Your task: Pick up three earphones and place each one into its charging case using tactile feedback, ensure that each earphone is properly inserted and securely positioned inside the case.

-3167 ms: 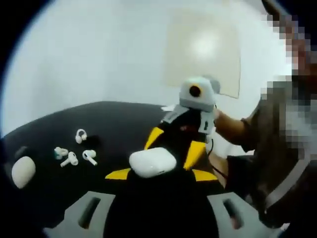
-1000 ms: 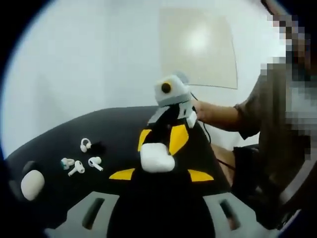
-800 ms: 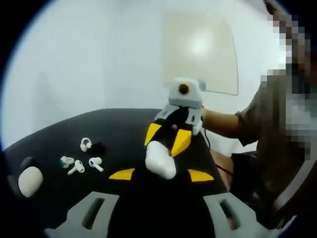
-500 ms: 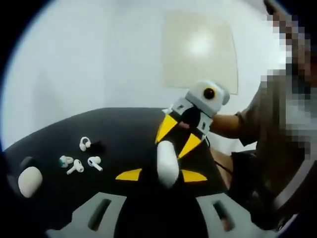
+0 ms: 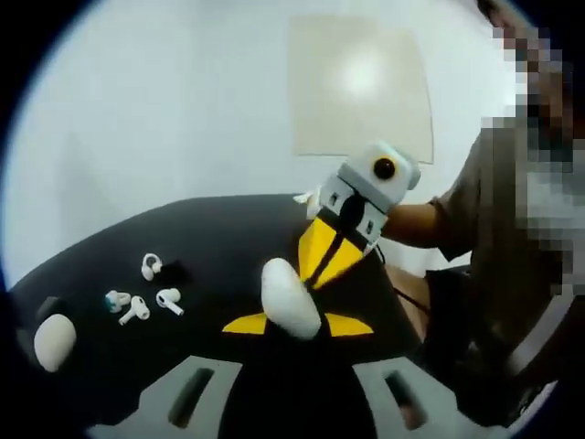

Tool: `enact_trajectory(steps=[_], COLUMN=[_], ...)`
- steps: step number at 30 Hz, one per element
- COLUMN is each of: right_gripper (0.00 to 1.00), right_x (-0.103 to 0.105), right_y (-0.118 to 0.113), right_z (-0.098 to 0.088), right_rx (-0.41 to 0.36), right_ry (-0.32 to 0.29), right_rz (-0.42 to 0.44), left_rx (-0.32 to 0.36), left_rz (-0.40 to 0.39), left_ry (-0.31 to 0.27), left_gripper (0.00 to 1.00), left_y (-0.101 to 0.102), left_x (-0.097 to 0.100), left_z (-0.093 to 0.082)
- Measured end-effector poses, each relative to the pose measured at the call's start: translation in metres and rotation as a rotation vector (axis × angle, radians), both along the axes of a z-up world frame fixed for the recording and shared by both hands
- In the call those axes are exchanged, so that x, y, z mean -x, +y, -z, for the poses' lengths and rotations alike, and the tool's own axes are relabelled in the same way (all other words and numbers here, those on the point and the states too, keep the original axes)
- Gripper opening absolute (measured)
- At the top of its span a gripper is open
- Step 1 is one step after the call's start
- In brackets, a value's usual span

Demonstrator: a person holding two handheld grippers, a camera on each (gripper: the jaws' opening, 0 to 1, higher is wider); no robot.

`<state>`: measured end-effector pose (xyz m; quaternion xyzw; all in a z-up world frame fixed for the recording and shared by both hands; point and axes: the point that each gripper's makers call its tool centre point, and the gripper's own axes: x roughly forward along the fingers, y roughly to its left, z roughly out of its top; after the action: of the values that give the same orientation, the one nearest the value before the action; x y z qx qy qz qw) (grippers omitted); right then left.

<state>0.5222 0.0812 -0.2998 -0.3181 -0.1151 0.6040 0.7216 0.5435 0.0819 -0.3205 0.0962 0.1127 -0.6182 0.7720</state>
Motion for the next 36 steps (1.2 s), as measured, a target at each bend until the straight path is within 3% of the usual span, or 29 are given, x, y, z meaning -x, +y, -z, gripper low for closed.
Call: enact_trajectory(steps=[3, 6, 8, 11, 12, 14, 16, 22, 25, 27, 29, 36], right_gripper=[0.1, 0.19, 0.19, 0.2, 0.21, 0.25, 0.25, 0.27, 0.21, 0.18, 0.17, 0.17], right_x=[-0.005, -0.018, -0.028, -0.037, -0.036, -0.031, -0.03, -0.016, -0.021, -0.013, -0.017, -0.024], right_y=[-0.004, -0.015, -0.026, -0.035, -0.035, -0.031, -0.022, 0.001, 0.003, 0.004, 0.003, -0.019], right_z=[-0.009, -0.026, -0.037, -0.04, -0.038, -0.034, -0.025, 0.012, 0.008, 0.004, 0.006, 0.001], right_rx=[-0.064, -0.19, -0.273, -0.303, -0.299, -0.282, -0.246, -0.031, -0.045, -0.063, -0.038, 0.026], right_ry=[0.107, 0.329, 0.43, 0.554, 0.621, 0.695, 0.693, 0.694, 0.671, 0.741, 0.68, 0.575], right_rz=[0.026, 0.072, 0.092, 0.108, 0.099, 0.053, 0.037, -0.01, -0.001, -0.043, -0.022, -0.079], left_rx=[0.001, 0.0, 0.0, 0.0, 0.0, 0.002, 0.002, 0.002, 0.002, 0.0, -0.001, 0.009], left_rz=[-0.001, -0.004, -0.002, 0.003, 0.006, 0.012, 0.018, 0.031, 0.02, 0.01, 0.004, -0.024], left_ry=[0.004, 0.002, -0.004, -0.017, -0.025, -0.04, -0.051, -0.076, -0.062, -0.064, -0.071, -0.084], left_gripper=[0.19, 0.19, 0.19, 0.18, 0.18, 0.18, 0.17, 0.16, 0.16, 0.19, 0.2, 0.31], left_y=[0.0, 0.0, 0.0, 0.0, 0.0, 0.0, 0.0, 0.0, 0.001, 0.002, 0.002, 0.006], left_x=[0.0, -0.001, 0.0, 0.0, 0.001, 0.001, 0.002, 0.003, 0.002, -0.001, -0.002, -0.007], left_z=[0.0, 0.0, 0.0, -0.001, -0.001, -0.001, -0.001, -0.002, -0.001, -0.001, -0.002, -0.005])
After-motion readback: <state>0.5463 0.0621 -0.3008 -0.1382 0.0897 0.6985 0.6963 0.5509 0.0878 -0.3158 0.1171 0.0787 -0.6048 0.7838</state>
